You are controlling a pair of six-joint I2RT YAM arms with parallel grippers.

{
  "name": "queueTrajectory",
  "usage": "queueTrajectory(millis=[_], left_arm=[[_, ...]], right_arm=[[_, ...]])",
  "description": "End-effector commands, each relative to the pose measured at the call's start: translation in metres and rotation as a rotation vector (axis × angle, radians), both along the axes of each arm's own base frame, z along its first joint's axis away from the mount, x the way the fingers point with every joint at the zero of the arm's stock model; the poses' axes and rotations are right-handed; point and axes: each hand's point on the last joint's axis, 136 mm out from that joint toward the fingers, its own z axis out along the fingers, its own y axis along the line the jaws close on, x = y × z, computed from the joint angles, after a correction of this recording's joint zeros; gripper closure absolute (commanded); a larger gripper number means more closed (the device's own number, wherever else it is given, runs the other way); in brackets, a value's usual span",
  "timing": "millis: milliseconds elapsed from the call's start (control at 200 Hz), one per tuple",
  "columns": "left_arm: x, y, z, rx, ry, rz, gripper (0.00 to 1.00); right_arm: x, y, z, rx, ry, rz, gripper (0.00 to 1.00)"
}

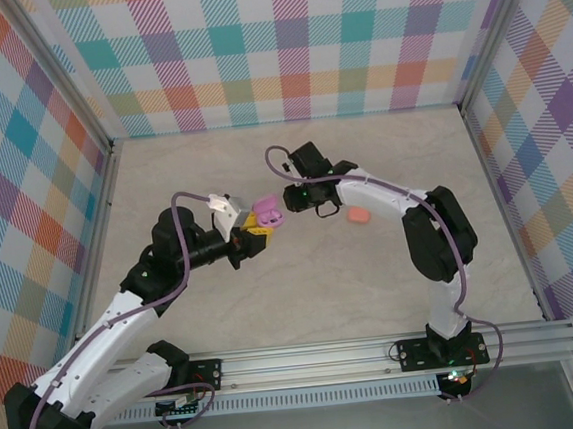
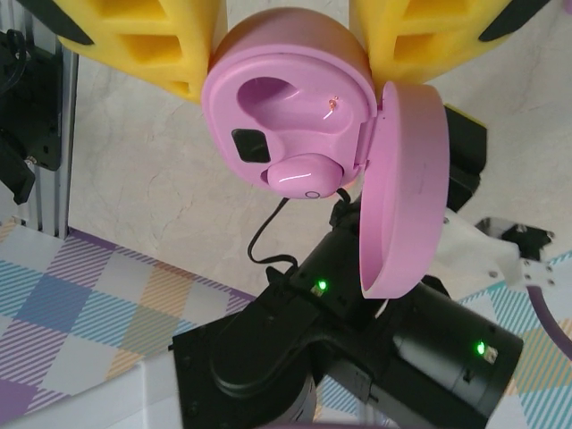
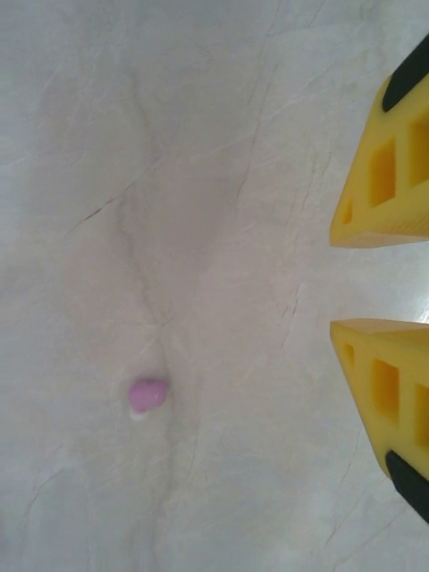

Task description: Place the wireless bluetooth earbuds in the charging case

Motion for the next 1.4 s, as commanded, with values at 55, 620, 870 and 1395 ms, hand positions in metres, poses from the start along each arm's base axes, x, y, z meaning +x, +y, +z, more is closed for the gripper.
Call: queueTrajectory(millis=[55,620,870,1395], left_arm=[[0.003,-0.003,0.014,-0.036,-0.039,-0.008,0.87],[-0.001,0.004,0.012,-0.024,-0.043,0.012,0.87],[-0.003,0.007,0.010,-0.017,-0.044,0.022,0.87],[-0.004,0.007,0.013,-0.020,-0.050,0.020,0.87]], right_arm=[[0.014,0.037,0.009,0.074,-0.006,0.112,0.68],[0.050,0.108,-0.056,0.083,0.154,0.148,0.61],[0.036,0.110,-0.077,-0.029,0.141,0.211,0.60],[0.034,0.096,-0.084,-0.203,0.056,0.251,0.77]])
